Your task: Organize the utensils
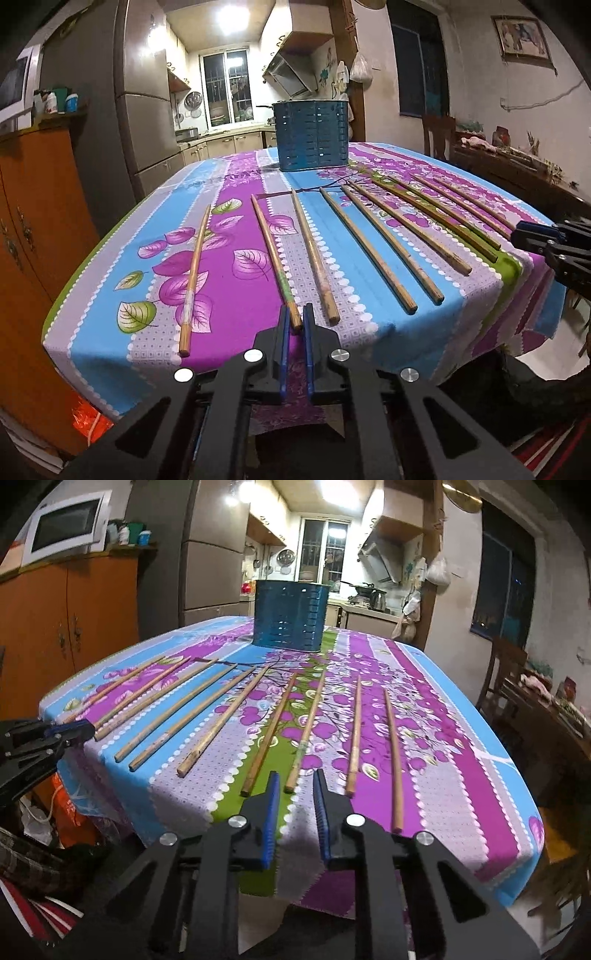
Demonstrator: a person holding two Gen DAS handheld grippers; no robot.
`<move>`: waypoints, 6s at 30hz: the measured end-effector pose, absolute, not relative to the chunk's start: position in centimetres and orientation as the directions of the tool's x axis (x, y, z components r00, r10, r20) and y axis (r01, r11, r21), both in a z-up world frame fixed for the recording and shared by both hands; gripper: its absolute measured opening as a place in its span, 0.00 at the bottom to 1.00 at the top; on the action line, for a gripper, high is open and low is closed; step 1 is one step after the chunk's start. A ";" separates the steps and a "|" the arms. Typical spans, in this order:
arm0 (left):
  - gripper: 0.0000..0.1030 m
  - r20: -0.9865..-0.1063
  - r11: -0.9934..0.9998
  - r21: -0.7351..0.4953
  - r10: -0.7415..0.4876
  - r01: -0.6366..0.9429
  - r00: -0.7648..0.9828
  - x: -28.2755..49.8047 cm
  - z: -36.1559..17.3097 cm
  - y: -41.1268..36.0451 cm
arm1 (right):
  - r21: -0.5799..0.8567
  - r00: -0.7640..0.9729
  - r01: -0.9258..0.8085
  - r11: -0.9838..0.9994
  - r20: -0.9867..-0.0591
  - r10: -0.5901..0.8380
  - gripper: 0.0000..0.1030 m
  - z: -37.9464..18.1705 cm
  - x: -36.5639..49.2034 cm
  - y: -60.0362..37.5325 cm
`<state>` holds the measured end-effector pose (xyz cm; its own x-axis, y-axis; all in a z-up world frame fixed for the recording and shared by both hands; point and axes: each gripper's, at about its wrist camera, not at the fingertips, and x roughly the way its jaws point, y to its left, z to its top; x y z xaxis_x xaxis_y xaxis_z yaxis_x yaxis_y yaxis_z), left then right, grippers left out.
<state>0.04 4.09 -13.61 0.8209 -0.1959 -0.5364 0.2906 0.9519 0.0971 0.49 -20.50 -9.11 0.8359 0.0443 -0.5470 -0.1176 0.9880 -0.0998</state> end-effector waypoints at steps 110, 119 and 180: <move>0.36 -0.768 0.871 0.048 -0.281 0.488 0.576 29.3 -7.5 3.8 | 0.178 0.941 -0.238 0.955 -0.201 0.272 0.05 7.9 5.4 -28.6; 0.36 -0.794 0.878 0.054 -0.251 0.475 0.554 31.1 -10.3 3.8 | 0.163 0.944 -0.280 0.946 -0.133 0.302 0.05 9.4 4.0 -28.1; 0.07 0.256 0.944 -0.194 -0.213 0.266 0.943 36.5 17.4 -3.1 | 0.147 0.977 -0.192 0.970 0.127 0.174 0.05 18.8 28.7 -26.3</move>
